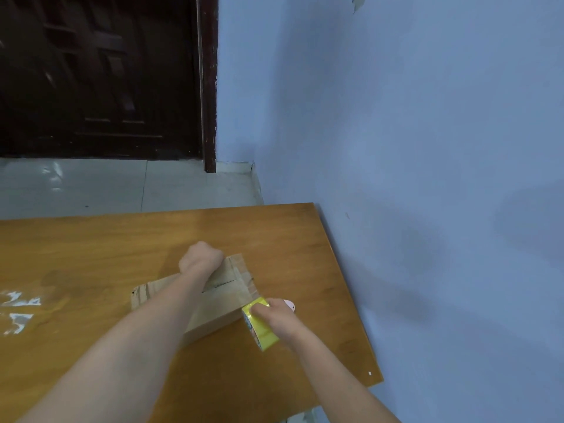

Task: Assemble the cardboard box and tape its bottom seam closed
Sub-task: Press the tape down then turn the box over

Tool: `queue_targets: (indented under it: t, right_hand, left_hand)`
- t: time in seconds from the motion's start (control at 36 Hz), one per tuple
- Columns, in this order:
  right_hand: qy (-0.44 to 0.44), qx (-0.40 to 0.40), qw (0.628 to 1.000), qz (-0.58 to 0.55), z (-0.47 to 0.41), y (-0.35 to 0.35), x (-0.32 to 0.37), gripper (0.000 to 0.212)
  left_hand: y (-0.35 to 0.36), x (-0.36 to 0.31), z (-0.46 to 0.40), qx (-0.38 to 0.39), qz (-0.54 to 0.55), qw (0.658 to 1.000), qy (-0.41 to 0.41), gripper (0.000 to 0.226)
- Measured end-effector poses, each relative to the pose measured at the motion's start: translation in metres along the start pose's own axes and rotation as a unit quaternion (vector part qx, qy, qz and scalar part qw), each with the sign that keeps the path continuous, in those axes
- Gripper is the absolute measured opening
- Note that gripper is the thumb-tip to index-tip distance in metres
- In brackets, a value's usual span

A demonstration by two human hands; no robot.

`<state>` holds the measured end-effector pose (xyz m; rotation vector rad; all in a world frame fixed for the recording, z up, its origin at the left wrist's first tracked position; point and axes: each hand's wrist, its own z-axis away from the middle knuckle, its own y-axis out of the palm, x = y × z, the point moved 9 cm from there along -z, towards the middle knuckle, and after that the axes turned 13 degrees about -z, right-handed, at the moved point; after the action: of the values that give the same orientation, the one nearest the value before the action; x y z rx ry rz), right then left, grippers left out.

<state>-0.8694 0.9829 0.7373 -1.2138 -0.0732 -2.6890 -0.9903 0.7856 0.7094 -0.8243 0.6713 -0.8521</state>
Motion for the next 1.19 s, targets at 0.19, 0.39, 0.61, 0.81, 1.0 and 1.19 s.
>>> queue_targets:
  t: [0.19, 0.39, 0.61, 0.81, 1.0, 1.19]
  right_hand:
    - [0.003, 0.034, 0.999, -0.034, -0.006, 0.011, -0.01, 0.01]
    - [-0.018, 0.052, 0.995, -0.077, -0.01, 0.037, -0.018, 0.011]
    - [-0.014, 0.099, 0.99, -0.097, -0.017, 0.054, -0.017, 0.012]
    - [-0.03, 0.122, 0.985, -0.116, -0.016, 0.053, -0.018, 0.01]
    - [-0.034, 0.115, 0.983, -0.137, -0.025, 0.052, -0.028, 0.009]
    - [-0.048, 0.113, 0.986, -0.111, -0.037, 0.055, -0.037, 0.01]
  left_hand:
    - [-0.016, -0.007, 0.007, -0.115, 0.001, 0.993, 0.024, 0.041]
    - [-0.043, 0.001, 0.01, -0.179, 0.035, 0.981, 0.06, 0.037]
    - [-0.053, 0.011, 0.083, -0.314, 0.045, 0.928, 0.195, 0.012]
    - [0.004, 0.024, 0.141, -0.31, -0.058, 0.912, 0.262, 0.023]
    - [0.015, 0.024, 0.151, -0.316, -0.126, 0.897, 0.283, 0.043]
    - [0.031, 0.027, 0.136, -0.233, -0.178, 0.921, 0.255, 0.055]
